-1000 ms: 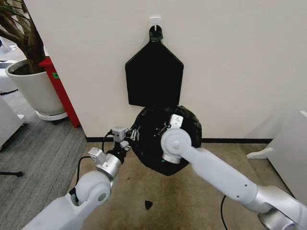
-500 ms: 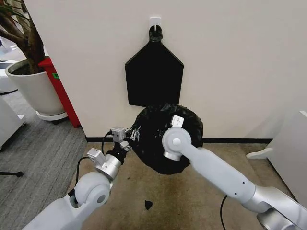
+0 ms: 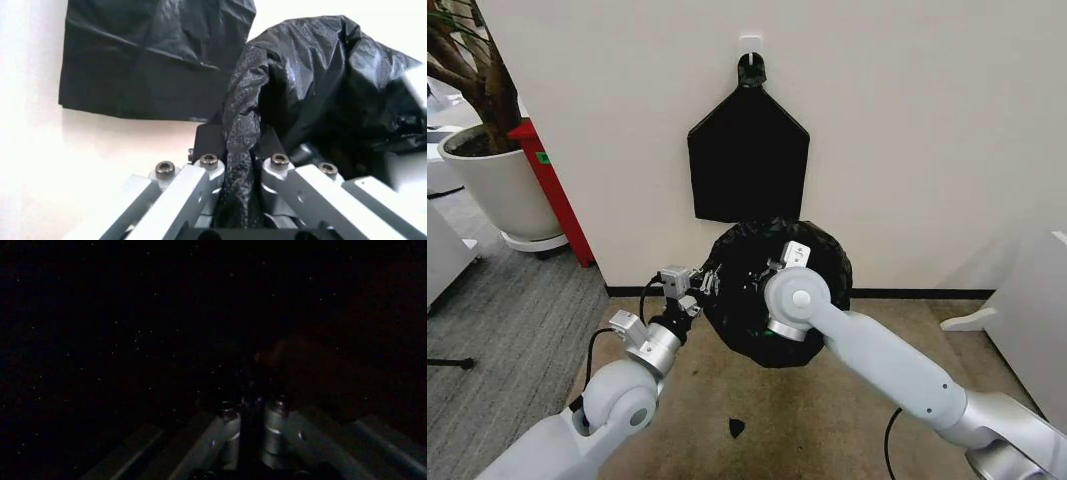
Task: Place the garbage bag over the trash bin.
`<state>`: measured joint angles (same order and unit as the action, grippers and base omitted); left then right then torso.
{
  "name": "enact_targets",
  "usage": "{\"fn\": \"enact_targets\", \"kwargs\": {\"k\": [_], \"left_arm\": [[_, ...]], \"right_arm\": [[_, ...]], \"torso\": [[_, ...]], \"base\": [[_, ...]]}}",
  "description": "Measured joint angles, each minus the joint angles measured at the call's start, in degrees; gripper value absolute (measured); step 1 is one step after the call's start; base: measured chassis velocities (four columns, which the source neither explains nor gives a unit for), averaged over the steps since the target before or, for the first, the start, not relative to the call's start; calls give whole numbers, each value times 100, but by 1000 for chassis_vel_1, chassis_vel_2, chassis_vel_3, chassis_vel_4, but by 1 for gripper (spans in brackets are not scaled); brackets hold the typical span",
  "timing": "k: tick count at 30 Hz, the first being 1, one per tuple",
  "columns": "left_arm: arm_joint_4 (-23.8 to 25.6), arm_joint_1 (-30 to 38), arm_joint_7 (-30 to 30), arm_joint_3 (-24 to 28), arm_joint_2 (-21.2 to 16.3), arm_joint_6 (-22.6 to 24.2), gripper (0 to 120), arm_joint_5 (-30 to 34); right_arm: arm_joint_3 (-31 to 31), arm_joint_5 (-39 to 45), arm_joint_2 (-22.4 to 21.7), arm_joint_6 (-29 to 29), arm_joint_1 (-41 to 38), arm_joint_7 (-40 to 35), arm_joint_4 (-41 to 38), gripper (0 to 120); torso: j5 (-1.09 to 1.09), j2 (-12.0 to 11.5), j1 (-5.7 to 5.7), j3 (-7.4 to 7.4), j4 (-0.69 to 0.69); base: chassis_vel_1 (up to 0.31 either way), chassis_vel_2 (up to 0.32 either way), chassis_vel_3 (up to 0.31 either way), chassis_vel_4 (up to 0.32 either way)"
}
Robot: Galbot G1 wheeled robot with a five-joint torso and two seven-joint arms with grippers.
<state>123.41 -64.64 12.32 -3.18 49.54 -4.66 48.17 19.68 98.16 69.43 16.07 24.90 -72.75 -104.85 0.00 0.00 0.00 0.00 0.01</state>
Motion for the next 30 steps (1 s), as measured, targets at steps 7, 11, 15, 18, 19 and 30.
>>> {"fn": "enact_targets", "kwargs": {"k": [7, 11, 15, 18, 19, 30], "left_arm": [[183, -217, -73, -83, -57, -3, 4, -41], [268, -291, -76, -119, -65, -10, 4, -70], [283, -323, -76, -156, -71, -20, 4, -77], [236, -323, -66, -167, -62, -42, 4, -85], [215, -312, -46, -167, -54, -44, 4, -84], [150, -235, 76, -151, -19, -44, 4, -65]], "right_arm": [[-88, -104, 134, -26, 3, 35, 298, 0], [-78, -234, 141, -26, 63, 36, 391, 0], [-78, -220, 68, -46, 97, 10, 264, 0], [-36, -92, -46, -105, 97, -69, -35, 0], [-12, -35, -101, -124, 97, -96, -158, 0], [-77, 210, -530, -94, 226, -211, -482, 0]], "torso": [[0, 0, 0, 0, 0], [0, 0, 0, 0, 0], [1, 0, 0, 0, -1], [1, 0, 0, 0, -1], [0, 0, 0, 0, -1], [1, 0, 0, 0, -1]], "base": [[0, 0, 0, 0], [0, 0, 0, 0], [0, 0, 0, 0], [0, 0, 0, 0], [0, 0, 0, 0], [0, 0, 0, 0]]}}
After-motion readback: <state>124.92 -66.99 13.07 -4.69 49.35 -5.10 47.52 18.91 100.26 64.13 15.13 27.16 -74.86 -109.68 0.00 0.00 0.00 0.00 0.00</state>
